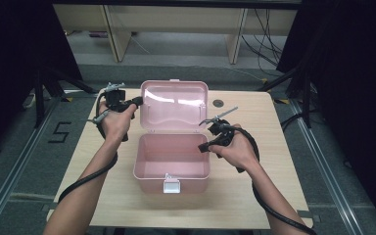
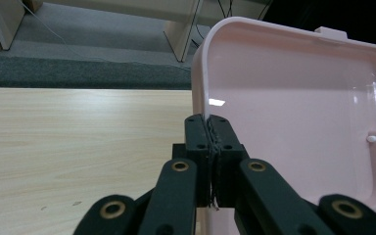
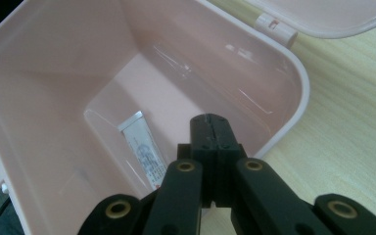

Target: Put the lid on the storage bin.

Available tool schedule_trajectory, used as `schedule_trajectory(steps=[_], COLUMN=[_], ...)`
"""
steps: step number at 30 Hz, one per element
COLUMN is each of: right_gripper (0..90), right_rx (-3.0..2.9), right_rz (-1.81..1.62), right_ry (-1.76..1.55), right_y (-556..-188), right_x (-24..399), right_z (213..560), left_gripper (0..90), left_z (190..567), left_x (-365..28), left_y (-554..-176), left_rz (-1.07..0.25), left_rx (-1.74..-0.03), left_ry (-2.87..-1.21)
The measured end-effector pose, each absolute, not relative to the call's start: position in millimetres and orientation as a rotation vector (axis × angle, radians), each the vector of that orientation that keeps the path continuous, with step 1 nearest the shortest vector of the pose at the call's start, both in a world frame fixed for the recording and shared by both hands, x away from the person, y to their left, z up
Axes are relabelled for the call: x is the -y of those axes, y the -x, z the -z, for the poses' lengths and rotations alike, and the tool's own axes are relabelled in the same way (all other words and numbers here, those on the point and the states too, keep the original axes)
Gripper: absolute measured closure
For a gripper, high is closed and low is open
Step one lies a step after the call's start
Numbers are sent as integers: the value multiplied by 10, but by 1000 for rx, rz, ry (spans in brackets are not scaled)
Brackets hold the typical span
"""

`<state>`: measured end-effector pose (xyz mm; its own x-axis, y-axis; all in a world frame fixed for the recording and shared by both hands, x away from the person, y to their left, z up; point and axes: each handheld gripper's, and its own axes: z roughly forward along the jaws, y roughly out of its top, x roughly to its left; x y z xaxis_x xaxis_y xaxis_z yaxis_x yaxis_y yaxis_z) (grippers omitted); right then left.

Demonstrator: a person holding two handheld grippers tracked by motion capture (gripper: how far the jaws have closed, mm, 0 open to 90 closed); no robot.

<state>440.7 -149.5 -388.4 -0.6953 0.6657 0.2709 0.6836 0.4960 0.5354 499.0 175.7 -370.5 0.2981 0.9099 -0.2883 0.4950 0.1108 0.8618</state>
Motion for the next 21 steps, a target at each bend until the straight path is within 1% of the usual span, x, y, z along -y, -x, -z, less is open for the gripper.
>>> schedule_trajectory(steps=[21], right_gripper=[900], right_rx=[2650], right_rz=[1039], right_ry=[1230], right_y=[-4414], right_x=[1539], right_z=[3922], left_gripper=[880], left_z=[3719], left_x=[-1741], left_y=[-4941], left_rz=[-541], left_rx=[-1255], left_ry=[-1512])
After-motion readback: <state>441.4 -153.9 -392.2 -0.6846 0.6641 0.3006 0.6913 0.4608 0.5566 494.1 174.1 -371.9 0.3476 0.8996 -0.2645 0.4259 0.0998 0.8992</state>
